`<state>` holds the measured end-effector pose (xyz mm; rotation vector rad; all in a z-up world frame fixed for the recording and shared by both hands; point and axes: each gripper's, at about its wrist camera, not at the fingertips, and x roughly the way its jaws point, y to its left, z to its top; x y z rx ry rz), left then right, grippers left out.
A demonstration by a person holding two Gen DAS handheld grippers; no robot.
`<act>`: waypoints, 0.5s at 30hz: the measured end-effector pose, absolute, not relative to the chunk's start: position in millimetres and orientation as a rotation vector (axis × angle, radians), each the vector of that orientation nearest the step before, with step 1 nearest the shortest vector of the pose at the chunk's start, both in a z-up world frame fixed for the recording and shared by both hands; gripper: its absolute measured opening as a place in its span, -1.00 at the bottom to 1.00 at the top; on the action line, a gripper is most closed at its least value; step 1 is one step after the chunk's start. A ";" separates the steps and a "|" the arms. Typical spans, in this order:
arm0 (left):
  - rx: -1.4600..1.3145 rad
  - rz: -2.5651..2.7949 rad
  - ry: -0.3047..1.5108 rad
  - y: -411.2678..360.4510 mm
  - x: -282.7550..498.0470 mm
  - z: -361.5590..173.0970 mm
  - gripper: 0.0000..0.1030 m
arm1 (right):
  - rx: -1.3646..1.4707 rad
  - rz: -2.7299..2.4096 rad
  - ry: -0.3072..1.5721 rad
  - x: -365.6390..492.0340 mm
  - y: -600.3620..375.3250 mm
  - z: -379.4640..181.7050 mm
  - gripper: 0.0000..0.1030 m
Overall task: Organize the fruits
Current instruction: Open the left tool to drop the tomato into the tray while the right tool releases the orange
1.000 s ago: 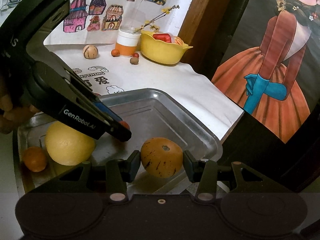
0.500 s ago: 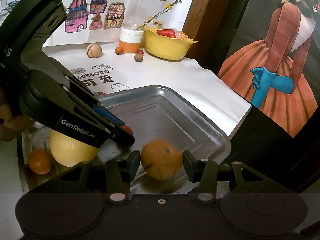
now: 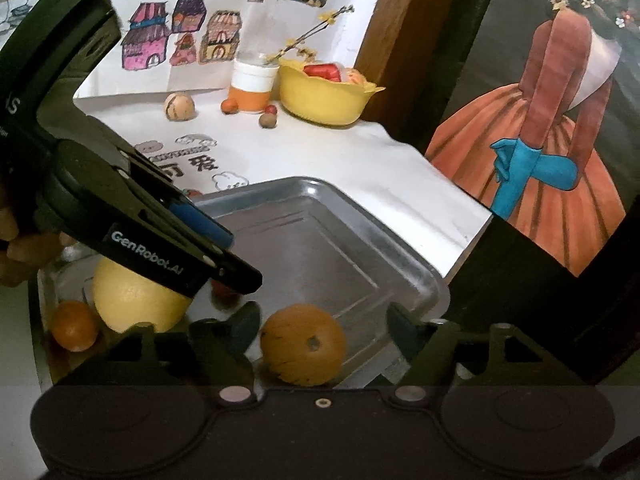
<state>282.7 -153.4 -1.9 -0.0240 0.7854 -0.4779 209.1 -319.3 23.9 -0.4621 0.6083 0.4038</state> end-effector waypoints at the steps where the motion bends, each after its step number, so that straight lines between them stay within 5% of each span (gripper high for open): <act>1: -0.029 -0.469 0.774 -151.8 281.8 -0.6 0.29 | -0.460 0.399 0.603 208.2 -320.1 25.4 0.63; 10: -0.064 -0.424 0.726 -139.8 274.1 15.8 0.82 | -0.452 0.370 0.560 194.7 -320.9 41.1 0.98; 15: -0.073 -0.394 0.701 -132.0 261.8 26.7 0.97 | -0.430 0.357 0.543 181.6 -320.4 52.3 0.99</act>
